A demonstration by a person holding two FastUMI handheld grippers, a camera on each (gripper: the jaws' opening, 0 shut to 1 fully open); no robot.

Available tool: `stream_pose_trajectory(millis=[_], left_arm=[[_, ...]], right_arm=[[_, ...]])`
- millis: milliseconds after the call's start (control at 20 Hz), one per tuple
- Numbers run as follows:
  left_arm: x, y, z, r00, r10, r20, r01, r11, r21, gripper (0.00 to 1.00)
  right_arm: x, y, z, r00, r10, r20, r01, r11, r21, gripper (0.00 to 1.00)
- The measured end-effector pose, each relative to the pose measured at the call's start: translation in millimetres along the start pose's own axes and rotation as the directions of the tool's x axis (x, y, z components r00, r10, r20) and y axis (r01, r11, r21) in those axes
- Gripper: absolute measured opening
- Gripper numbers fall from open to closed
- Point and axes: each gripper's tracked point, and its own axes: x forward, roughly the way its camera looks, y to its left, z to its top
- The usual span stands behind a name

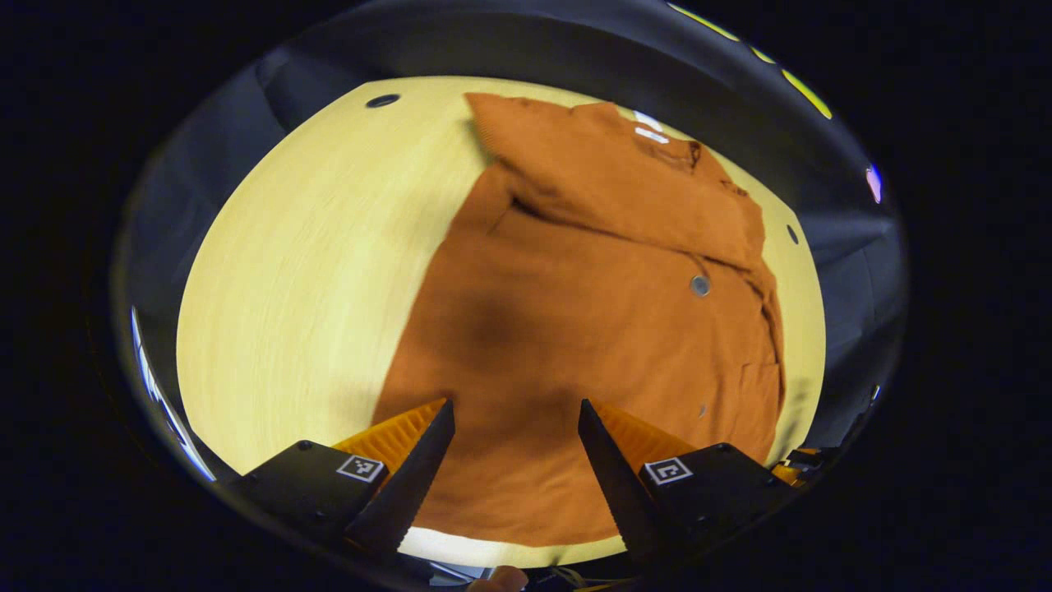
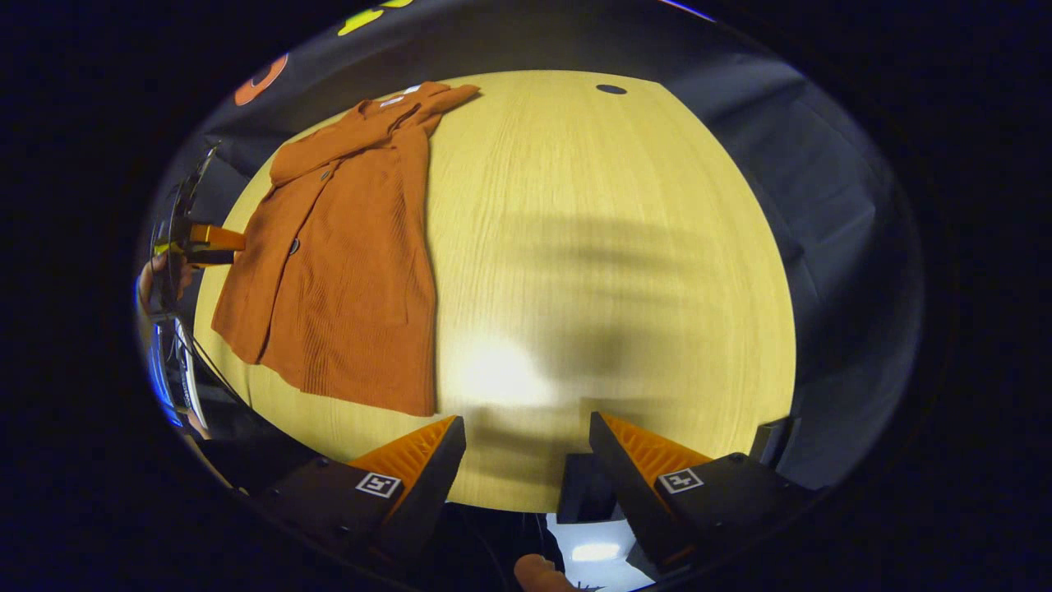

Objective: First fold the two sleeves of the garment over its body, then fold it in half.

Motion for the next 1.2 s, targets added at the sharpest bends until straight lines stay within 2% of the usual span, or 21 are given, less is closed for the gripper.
stream_pose_trajectory(millis=[50, 100, 200, 300, 500, 550, 600, 650, 700, 750, 800, 850, 900, 950, 1000, 1050, 1100, 1150, 1200], left_arm=[[-6.6, 24.3, -10.5, 0.999, 0.037, -0.012, -0.037, 0.999, 0.01, 0.99], [-10.5, 33.8, -15.5, 0.999, 0.042, -0.026, -0.042, 0.999, 0.002, 0.99], [-18.2, 39.9, -20.2, 0.998, 0.033, -0.056, -0.035, 0.999, -0.024, 0.99], [-25.7, 39.1, -13.7, 0.998, 0.03, -0.059, -0.031, 0.999, -0.016, 0.99], [-45.9, 10.2, 1.3, 0.987, -0.03, -0.156, 0.033, 0.999, 0.019, 0.97], [-52.0, -4.4, 2.7, 0.976, -0.074, -0.206, 0.08, 0.997, 0.021, 0.96], [-64.7, -29.2, 6.3, 0.948, -0.136, -0.287, 0.143, 0.99, 0.002, 0.95], [-70.3, -39.2, 9.4, 0.936, -0.162, -0.311, 0.169, 0.986, -0.003, 0.95], [-78.2, -55.1, 21.5, 0.923, -0.204, -0.327, 0.214, 0.977, -0.006, 1.0], [-85.4, -71.4, 35.2, 0.905, -0.255, -0.34, 0.261, 0.965, -0.03, 0.99], [-95.6, -93.2, 53.0, 0.877, -0.327, -0.352, 0.317, 0.944, -0.087, 0.84], [-98.1, -103.2, 62.2, 0.868, -0.35, -0.353, 0.33, 0.937, -0.116, 0.83], [-85.7, -65.4, 37.1, 0.859, -0.38, -0.343, 0.343, 0.925, -0.167, 0.71], [-97.4, -90.6, 54.0, 0.851, -0.413, -0.326, 0.365, 0.909, -0.2, 0.51], [-98.7, -94.0, 59.5, 0.85, -0.424, -0.313, 0.37, 0.903, -0.22, 0.57], [-98.0, -100.9, 58.3, 0.849, -0.43, -0.306, 0.37, 0.898, -0.237, 0.57], [-99.3, -103.7, 58.4, 0.848, -0.434, -0.303, 0.376, 0.897, -0.234, 0.51], [-98.5, -106.7, 58.3, 0.85, -0.428, -0.307, 0.378, 0.902, -0.21, 0.5], [-89.7, -109.2, 57.5, 0.861, -0.401, -0.313, 0.367, 0.916, -0.164, 0.48]], right_arm=[[8.5, 4.8, 2.8, 1.0, 0.001, -0.012, -0.002, 1.0, -0.016, 0.97], [12.1, 5.9, 5.4, 1.0, 0.005, -0.015, -0.005, 1.0, -0.016, 0.97], [20.0, 11.8, 14.2, 0.999, 0.035, -0.024, -0.035, 0.999, -0.002, 0.94], [24.4, 13.8, 20.4, 0.999, 0.04, -0.035, -0.04, 0.999, 0.005, 0.96], [19.5, 22.9, 25.1, 0.993, 0.101, -0.062, -0.099, 0.995, 0.028, 0.97], [19.8, 27.4, 26.3, 0.99, 0.125, -0.071, -0.123, 0.992, 0.03, 0.97], [17.5, 34.7, 29.6, 0.98, 0.177, -0.089, -0.173, 0.984, 0.047, 0.97], [17.4, 44.0, 34.7, 0.968, 0.237, -0.085, -0.23, 0.969, 0.085, 0.97], [15.9, 63.0, 39.1, 0.924, 0.374, -0.079, -0.352, 0.914, 0.202, 0.95], [16.3, 78.6, 41.1, 0.859, 0.507, -0.071, -0.457, 0.822, 0.34, 0.95], [14.2, 92.1, 48.8, 0.78, 0.625, -0.016, -0.553, 0.702, 0.448, 0.9], [15.1, 94.4, 51.8, 0.759, 0.651, 0.006, -0.572, 0.663, 0.483, 0.9], [21.6, 91.7, 48.3, 0.764, 0.645, -0.013, -0.564, 0.677, 0.472, 0.9], [25.0, 83.7, 37.3, 0.786, 0.616, -0.054, -0.546, 0.731, 0.409, 0.71], [22.9, 82.3, 28.8, 0.783, 0.613, -0.102, -0.537, 0.751, 0.384, 0.62], [20.8, 87.3, 23.8, 0.775, 0.614, -0.146, -0.529, 0.758, 0.381, 0.52], [22.7, 98.4, 20.9, 0.772, 0.613, -0.17, -0.529, 0.767, 0.364, 0.52], [24.6, 102.9, 20.9, 0.777, 0.608, -0.166, -0.533, 0.774, 0.342, 0.51], [30.9, 104.0, 21.5, 0.795, 0.586, -0.159, -0.522, 0.793, 0.314, 0.51]])
